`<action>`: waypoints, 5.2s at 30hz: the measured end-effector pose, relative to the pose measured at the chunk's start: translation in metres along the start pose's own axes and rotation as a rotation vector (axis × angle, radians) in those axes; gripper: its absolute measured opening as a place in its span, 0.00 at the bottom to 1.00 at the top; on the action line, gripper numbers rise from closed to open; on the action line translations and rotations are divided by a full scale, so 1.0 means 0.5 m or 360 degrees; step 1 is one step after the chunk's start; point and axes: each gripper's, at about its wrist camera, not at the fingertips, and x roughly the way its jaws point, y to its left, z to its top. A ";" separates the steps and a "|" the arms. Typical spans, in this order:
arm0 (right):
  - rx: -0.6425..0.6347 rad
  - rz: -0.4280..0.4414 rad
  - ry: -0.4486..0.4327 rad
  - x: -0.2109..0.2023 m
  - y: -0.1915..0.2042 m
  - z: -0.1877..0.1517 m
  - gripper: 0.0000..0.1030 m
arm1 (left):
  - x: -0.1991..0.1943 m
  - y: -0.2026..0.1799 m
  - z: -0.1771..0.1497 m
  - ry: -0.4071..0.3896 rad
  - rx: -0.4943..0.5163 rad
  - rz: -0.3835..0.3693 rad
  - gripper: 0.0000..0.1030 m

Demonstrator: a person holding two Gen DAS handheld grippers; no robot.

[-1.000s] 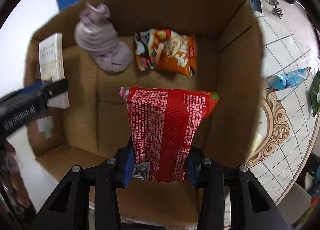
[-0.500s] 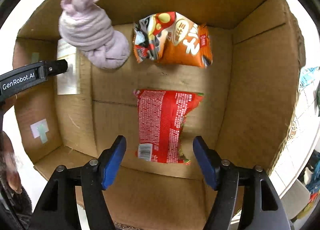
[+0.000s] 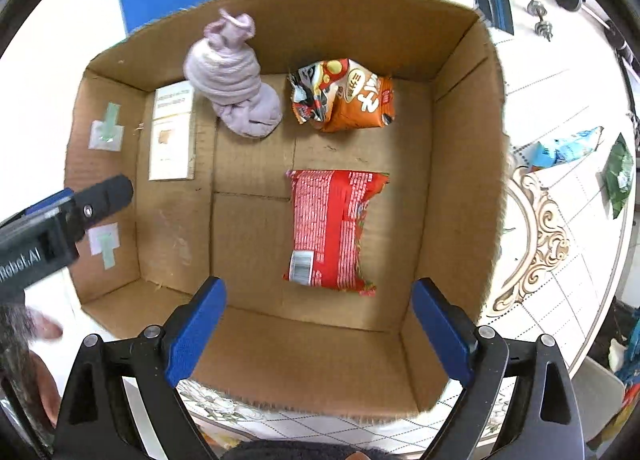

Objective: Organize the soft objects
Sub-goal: 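Carry both packs into the box and release them beside the cloth, then grasp the blue tube with the left gripper while the right grasps the green bag, then lower both items into the box beside the red pack and release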

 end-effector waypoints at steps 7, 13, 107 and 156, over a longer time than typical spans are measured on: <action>-0.0037 -0.0023 -0.0182 -0.087 -0.012 -0.089 0.93 | -0.088 -0.012 -0.110 -0.0181 -0.0005 0.0050 0.96; -0.0055 0.0000 -0.0300 -0.161 -0.021 -0.157 0.93 | -0.166 -0.030 -0.177 -0.0302 0.0025 0.0082 0.96; 0.0158 0.0400 -0.0373 -0.262 -0.432 -0.090 0.30 | -0.190 -0.423 -0.057 -0.0237 0.0227 -0.0336 0.13; -0.0106 0.0069 -0.0067 -0.033 0.014 -0.049 0.92 | -0.044 0.027 -0.107 -0.0072 -0.0089 0.0008 0.96</action>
